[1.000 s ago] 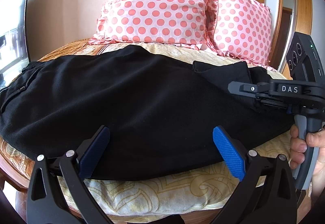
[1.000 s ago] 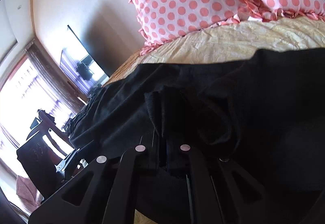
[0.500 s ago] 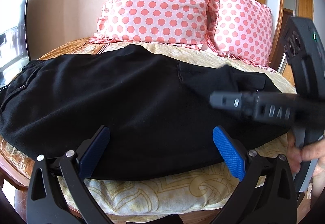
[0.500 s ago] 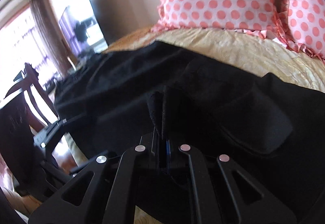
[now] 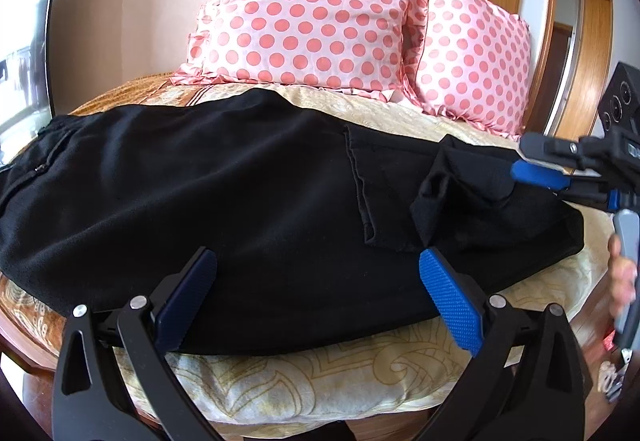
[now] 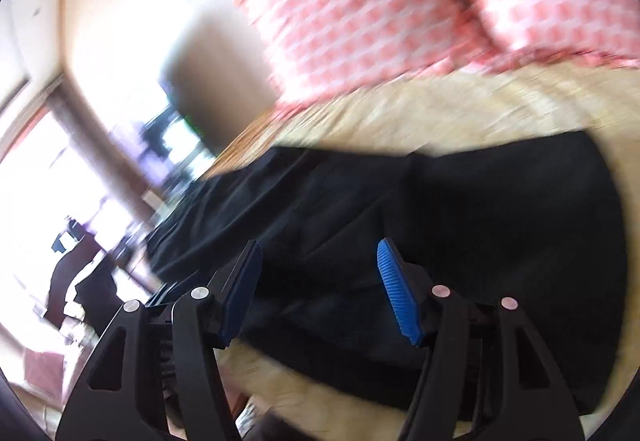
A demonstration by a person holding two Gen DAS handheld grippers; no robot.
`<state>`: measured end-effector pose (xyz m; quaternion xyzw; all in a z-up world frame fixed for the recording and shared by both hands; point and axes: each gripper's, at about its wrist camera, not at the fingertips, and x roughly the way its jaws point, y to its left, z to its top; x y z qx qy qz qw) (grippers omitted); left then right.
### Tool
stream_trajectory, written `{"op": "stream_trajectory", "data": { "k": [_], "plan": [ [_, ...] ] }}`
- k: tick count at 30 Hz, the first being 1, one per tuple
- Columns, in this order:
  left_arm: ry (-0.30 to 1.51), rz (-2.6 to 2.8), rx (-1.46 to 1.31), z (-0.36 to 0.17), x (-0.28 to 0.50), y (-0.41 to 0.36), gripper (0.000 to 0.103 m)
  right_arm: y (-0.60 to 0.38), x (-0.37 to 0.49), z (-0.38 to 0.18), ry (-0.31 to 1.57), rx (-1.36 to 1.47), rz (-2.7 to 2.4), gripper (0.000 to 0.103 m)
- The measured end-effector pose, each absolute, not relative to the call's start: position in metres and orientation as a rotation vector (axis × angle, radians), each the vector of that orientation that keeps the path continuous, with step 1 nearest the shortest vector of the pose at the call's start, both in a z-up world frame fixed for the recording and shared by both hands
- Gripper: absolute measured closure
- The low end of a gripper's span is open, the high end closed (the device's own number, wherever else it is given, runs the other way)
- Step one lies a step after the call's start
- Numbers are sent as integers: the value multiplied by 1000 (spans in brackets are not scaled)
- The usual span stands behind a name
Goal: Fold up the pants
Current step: 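Fold the leg end over toward the waistband with the right tool and release, then grasp the folded pants with the left tool and lift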
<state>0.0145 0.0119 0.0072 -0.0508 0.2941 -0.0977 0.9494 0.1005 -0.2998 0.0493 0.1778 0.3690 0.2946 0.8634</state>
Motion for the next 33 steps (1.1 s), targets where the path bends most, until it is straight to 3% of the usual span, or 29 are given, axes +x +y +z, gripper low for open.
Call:
{"op": "stream_trajectory", "data": {
  "k": [2,8,10,11,12,22,26,33],
  "plan": [
    [597,-199,-104,7,14,12,2,-319,112,45,797,403,509,48],
    [595,-204,-99,7,13,11,2,-307,129,30,882,360,537,50],
    [594,-207,-107,7,13,12,2,-294,126,31,881,275,543,64],
    [594,-208,-111,7,13,12,2,-288,130,28,882,240,541,90],
    [594,-208,-112,7,13,12,2,-283,133,27,890,230,549,97],
    [586,-264,-198,13,4,27,2,-214,190,73,734,391,710,97],
    [564,-304,-259,22,-10,42,2,-202,213,47,938,495,742,67],
    [431,-180,-333,47,-37,96,2,-199,141,55,786,181,775,67]
  ]
}}
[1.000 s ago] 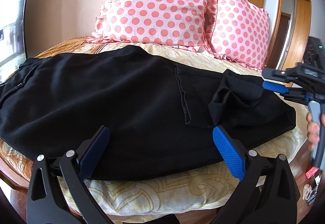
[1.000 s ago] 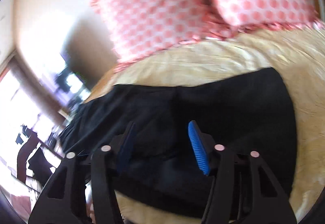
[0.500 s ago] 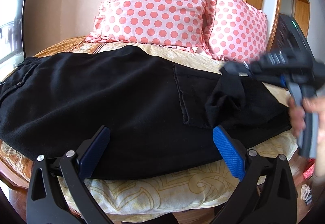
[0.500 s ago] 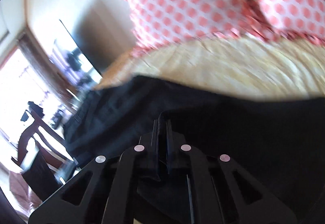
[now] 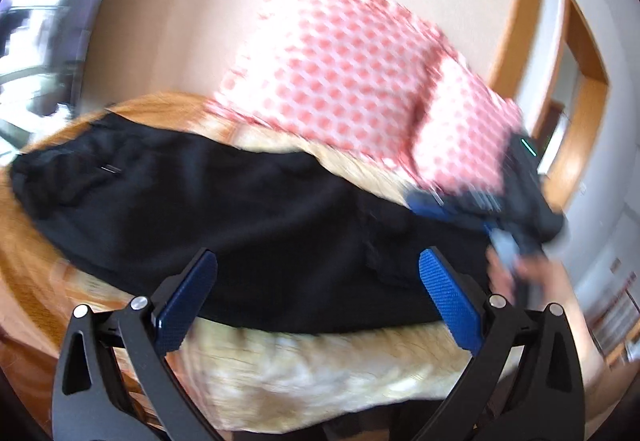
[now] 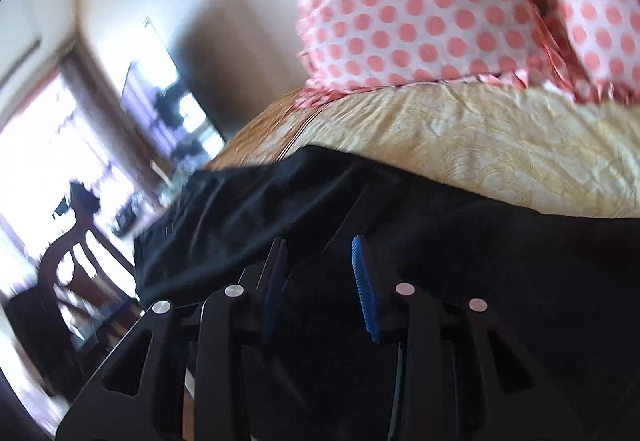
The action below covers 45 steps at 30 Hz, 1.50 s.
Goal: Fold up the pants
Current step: 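Grasp the folded pants with the left tool and lift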
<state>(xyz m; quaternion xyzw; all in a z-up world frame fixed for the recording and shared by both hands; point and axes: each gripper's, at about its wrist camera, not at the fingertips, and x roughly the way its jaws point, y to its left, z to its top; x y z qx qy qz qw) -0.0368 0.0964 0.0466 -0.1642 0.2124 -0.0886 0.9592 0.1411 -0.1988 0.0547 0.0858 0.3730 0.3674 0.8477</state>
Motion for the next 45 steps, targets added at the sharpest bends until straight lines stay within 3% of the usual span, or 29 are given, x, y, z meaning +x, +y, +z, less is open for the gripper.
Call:
{"op": "stream_trajectory", "data": {
  "k": [5,8,19,25,26,27,29,32,45],
  "plan": [
    [412,-50,-442,50,-38,136,2,-166,89,50,680,-176,756,67],
    [419,-22,-539,47,-38,157,2,-147,76,32,714,-333,740,68],
    [453,71,-708,47,-32,230,2,-173,81,20,778,-108,780,64],
    [543,75,-953,28,-10,286,2,-175,81,20,769,-98,785,62],
    [554,65,-992,24,-9,293,2,-176,80,20,771,-92,796,56],
    [569,60,-1040,19,-7,299,2,-175,80,20,774,-87,817,43],
    [575,44,-1106,12,-8,311,2,-169,73,20,761,-126,832,32],
    [581,46,-1123,12,-7,320,2,-158,62,20,717,-244,792,31],
    [656,28,-1088,16,16,322,3,-174,61,20,722,-106,828,28]
  ]
}}
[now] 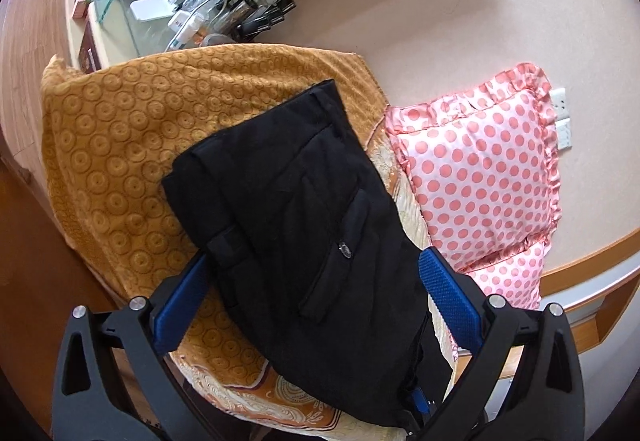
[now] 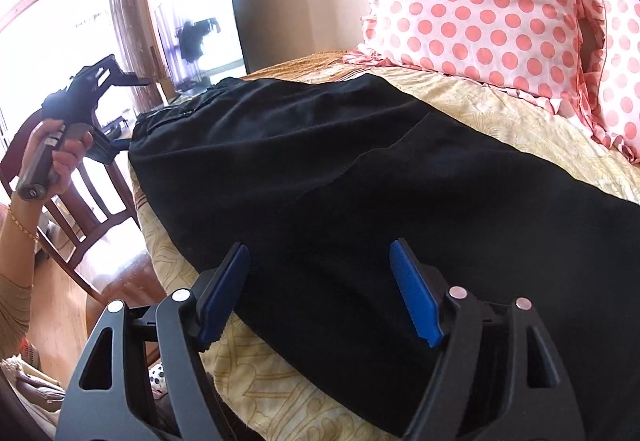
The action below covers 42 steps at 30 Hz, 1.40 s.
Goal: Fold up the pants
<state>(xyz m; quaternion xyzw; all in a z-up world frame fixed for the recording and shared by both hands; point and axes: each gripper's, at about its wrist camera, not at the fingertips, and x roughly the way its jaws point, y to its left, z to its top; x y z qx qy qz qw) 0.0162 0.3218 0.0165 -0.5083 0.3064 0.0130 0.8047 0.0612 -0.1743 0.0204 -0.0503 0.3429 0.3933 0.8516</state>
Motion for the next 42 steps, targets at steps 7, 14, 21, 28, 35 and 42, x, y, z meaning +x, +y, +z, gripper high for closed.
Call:
{"op": "stream_trajectory", "data": {
  "k": [7,14,21,28,35,42],
  "plan": [
    [582,71,-1028,11,7,312,32,-180,60,21,723,-71,841,28],
    [540,59,-1154,3,3,325,29,-183,59,20,722,-52,842,28],
    [605,136,-1092,7,19,320,64,-191,53,19,713,-20,843,28],
    [591,158,-1032,10,15,317,93,-201,48,20,712,-3,853,28],
    [493,82,-823,73,17,276,96,-218,42,21,694,65,885,27],
    [438,-128,-687,131,38,202,96,-258,32,20,656,193,885,27]
  ]
}}
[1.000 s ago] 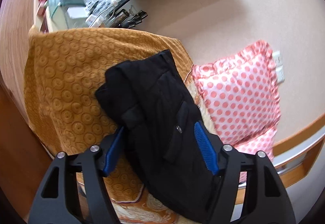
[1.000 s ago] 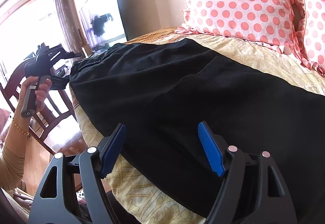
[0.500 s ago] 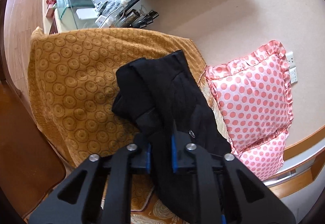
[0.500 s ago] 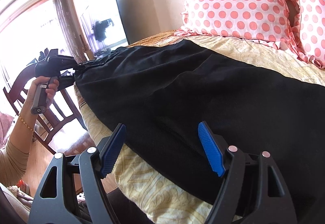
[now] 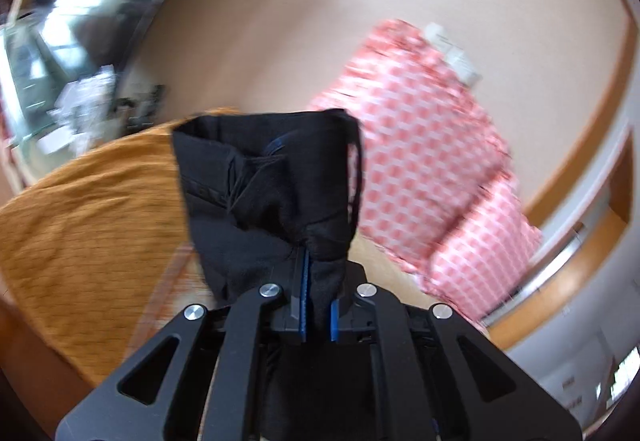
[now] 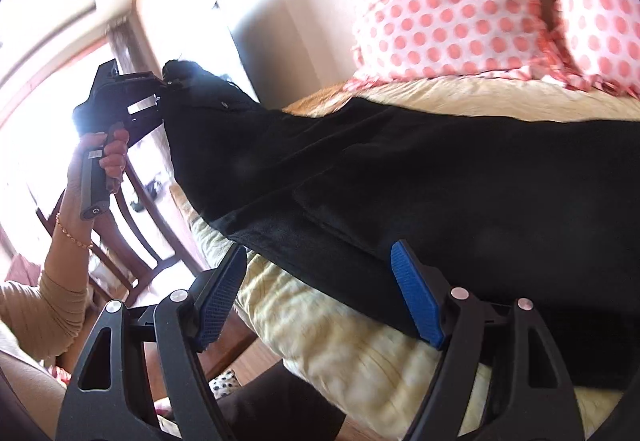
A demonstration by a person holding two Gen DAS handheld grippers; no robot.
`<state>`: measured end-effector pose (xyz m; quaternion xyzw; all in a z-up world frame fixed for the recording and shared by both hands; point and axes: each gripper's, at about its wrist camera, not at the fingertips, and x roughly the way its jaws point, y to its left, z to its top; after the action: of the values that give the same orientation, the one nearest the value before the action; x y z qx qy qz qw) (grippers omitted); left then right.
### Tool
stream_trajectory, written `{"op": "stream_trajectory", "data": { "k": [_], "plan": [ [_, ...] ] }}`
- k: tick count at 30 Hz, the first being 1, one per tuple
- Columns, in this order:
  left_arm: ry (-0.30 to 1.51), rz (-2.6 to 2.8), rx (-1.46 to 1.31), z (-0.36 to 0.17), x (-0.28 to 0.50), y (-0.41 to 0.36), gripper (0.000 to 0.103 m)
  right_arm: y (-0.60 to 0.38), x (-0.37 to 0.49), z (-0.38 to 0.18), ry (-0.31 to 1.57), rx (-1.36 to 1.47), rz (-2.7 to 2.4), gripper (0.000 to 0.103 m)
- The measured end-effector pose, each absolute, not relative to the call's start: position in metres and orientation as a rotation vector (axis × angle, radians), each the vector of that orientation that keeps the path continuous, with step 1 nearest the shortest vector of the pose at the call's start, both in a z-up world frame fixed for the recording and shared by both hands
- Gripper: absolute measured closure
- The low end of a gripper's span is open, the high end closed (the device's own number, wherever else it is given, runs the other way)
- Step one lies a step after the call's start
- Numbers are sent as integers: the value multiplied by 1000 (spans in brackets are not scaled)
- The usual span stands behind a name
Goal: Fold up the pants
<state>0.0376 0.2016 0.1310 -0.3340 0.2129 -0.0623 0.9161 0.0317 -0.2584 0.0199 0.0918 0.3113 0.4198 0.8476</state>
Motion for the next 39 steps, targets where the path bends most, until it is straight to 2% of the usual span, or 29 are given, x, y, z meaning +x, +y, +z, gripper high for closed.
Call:
{"op": "stream_trajectory", "data": {
  "k": [3,6,12,16,21,24,31,39],
  "plan": [
    [442,-234,-655,146,52,165,96,-286,25,21,635,249,832,26],
    [447,-331,-602,162,70,122,96,-313,19,22,626,299,780,21],
    [504,-541,-530,172,102,25,96,-354,-2,25,585,338,672,21],
    [586,-672,-478,150,110,-44,96,-379,-12,22,570,399,620,21],
    [812,-767,-378,87,113,-124,97,-405,-18,11,586,451,551,21],
    [841,-777,-332,70,115,-147,97,-415,-21,7,589,468,521,21],
    [689,-772,-277,104,103,-162,97,-433,-22,6,565,515,482,21],
    [768,-818,-262,65,85,-190,96,-444,-22,3,569,535,431,21]
  ]
}}
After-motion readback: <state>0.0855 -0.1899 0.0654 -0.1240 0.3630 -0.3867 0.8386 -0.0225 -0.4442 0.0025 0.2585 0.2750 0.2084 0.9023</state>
